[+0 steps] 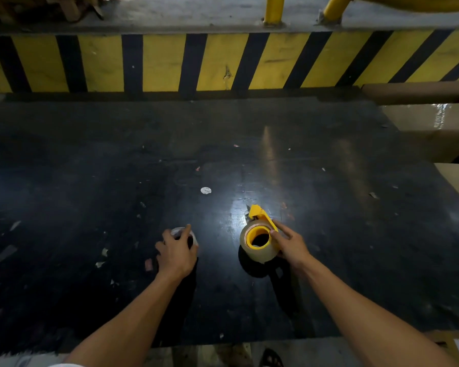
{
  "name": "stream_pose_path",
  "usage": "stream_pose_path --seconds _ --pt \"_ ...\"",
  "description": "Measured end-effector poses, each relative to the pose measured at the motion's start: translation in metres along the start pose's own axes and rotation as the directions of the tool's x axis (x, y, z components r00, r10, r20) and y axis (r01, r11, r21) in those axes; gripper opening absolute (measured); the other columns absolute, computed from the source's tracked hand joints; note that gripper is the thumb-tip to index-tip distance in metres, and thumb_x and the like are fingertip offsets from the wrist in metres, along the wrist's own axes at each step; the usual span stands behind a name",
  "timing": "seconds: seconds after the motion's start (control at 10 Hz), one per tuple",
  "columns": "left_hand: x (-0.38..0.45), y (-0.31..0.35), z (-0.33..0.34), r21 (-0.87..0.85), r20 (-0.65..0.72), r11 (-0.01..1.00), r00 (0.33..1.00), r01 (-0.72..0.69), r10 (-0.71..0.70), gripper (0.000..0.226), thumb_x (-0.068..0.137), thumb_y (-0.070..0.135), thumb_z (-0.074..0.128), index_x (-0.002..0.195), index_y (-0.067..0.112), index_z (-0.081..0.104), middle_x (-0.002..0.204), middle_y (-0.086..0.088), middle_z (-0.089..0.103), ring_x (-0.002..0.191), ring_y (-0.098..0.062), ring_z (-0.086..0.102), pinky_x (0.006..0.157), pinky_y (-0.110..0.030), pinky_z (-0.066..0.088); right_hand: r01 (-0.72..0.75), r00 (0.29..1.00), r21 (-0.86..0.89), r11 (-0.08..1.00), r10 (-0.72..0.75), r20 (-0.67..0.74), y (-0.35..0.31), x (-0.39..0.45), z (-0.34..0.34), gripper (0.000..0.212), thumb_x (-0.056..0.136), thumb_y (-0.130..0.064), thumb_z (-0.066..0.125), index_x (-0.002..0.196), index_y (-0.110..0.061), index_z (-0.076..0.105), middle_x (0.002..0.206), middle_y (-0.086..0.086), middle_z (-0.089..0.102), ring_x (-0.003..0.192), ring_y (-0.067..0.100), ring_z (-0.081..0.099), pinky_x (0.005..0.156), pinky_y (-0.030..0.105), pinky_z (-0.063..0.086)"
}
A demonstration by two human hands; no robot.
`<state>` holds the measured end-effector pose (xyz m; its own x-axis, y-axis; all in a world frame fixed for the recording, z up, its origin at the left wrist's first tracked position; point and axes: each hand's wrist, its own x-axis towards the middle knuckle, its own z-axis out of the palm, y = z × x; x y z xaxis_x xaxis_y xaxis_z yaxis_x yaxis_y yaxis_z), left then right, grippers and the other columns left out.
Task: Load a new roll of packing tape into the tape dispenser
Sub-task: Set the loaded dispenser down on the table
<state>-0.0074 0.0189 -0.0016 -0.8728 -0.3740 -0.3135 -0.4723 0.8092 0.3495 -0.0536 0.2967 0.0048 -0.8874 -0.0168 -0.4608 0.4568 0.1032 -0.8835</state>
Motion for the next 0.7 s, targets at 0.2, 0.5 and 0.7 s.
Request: stream_pose_path --seconds 0.2,0.5,0.7 --pt "-0.003 0.027 0.014 -0.047 0.020 0.992 0.993 -0.118 0.119 0.058 0.096 0.037 0.058 0.149 0.041 0.036 0.157 -0.016 0.015 0.131 -0.044 0.028 0.108 -0.057 0.039 0.040 0.978 -0.383 0.923 -0.114 -0.173 0.005 -0.004 0.003 0.042 0.098 -0.027 0.053 0.140 -0.026 0.054 0.129 0.003 0.067 0.114 0.023 0.062 0.090 0.032 0.048" --pt "-0.009 0.065 0.024 -0.008 0.083 0.987 0.984 -0.159 0.159 0.061 0.097 0.043 0.056 0.152 0.039 0.031 0.155 -0.016 0.016 0.131 -0.043 0.028 0.108 -0.055 0.036 0.010 0.971 -0.625 0.781 -0.157 -0.181 0.005 -0.002 0.010 0.041 0.101 -0.030 0.039 0.140 -0.026 0.052 0.129 0.006 0.067 0.118 0.031 0.060 0.096 0.040 0.048" --pt "-0.008 0.083 0.014 -0.012 0.039 0.996 0.995 -0.091 0.091 0.058 0.097 0.042 0.047 0.153 0.034 0.030 0.162 -0.019 0.016 0.146 -0.047 0.015 0.119 -0.060 0.017 0.012 0.980 -0.773 0.634 -0.162 -0.118 -0.010 -0.005 0.009 0.045 0.098 -0.038 0.039 0.138 -0.020 0.048 0.127 0.016 0.063 0.114 0.037 0.059 0.091 0.042 0.048"
